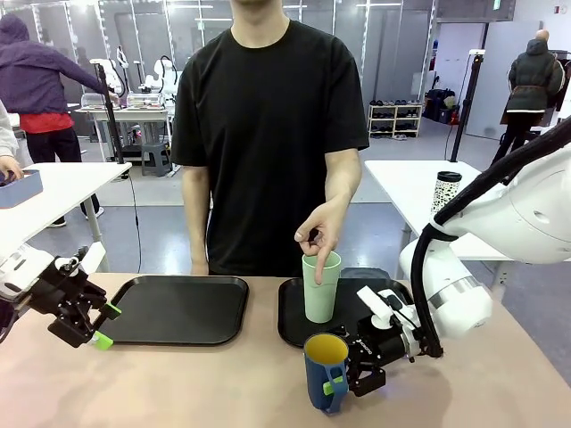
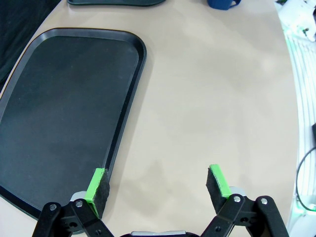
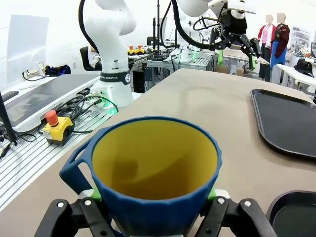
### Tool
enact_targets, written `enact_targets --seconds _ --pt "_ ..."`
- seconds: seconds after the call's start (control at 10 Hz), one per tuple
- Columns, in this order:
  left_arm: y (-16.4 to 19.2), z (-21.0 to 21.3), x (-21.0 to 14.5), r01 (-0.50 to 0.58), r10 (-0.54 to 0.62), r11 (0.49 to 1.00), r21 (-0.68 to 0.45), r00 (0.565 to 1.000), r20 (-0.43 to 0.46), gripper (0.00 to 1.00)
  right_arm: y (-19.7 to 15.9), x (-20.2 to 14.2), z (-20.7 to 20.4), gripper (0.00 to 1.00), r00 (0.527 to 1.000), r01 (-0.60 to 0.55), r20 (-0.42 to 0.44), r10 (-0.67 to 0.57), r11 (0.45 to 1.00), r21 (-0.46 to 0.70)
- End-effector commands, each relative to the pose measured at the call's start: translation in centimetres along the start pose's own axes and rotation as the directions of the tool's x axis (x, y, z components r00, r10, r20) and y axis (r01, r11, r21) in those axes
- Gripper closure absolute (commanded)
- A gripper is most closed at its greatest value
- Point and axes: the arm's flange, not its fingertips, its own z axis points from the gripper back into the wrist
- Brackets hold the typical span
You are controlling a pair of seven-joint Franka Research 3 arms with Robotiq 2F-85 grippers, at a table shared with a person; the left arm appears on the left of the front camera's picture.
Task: Sort and store the cups by type.
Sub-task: Pick up the Handle plastic cup and place it into the empty Flat Tray.
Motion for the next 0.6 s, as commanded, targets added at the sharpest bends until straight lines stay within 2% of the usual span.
enact_targets --seconds 0.0,0.1,0.5 --pt "0.0 -0.1 0.0 0.014 -0.014 1.000 0.026 1.000 0.012 0.00 -0.6 0.4 0.0 0.39 0.999 0.022 -0.029 -0.022 1.000 -0.005" --pt "0.0 -0.1 0.0 0.014 -0.014 1.000 0.026 1.000 0.012 0.00 -0.4 1.2 -0.1 0.39 1.000 0.006 -0.025 -0.007 1.000 -0.028" --pt "0.0 -0.1 0.0 0.014 -0.014 1.000 0.026 1.000 0.012 0.00 -1.1 4.7 -0.2 0.39 0.999 0.054 0.022 -0.050 0.971 -0.235"
